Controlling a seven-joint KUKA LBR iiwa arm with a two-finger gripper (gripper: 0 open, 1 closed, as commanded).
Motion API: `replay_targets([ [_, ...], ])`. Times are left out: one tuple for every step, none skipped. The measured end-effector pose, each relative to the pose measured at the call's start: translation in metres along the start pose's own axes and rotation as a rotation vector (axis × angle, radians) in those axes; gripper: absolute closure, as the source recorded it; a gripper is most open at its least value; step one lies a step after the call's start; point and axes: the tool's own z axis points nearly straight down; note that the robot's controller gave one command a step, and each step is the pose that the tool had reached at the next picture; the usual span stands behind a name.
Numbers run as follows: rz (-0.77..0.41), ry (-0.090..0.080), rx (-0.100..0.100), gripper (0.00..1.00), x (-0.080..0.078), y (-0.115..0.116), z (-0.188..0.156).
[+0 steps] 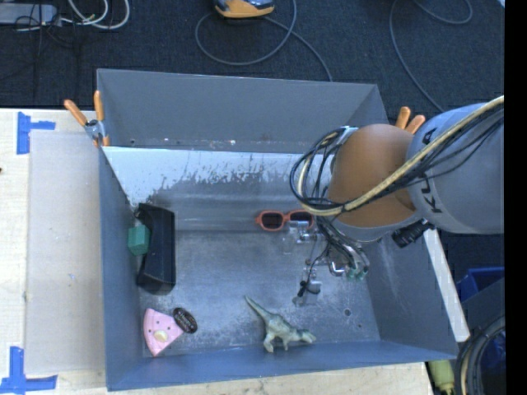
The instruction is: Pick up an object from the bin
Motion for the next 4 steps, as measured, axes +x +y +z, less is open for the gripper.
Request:
replay_targets([
  [0.0,-0.007,0.0,0.0,-0.002,0.0,-0.004],
  [0.133,-0.008,-0.001,0.0,0.02,0.011,0.04],
  [0.146,-0.006,0.001,0.0,0.036,0.017,0.038],
  [0.098,-0.006,0.0,0.0,0.066,0.044,0.035],
])
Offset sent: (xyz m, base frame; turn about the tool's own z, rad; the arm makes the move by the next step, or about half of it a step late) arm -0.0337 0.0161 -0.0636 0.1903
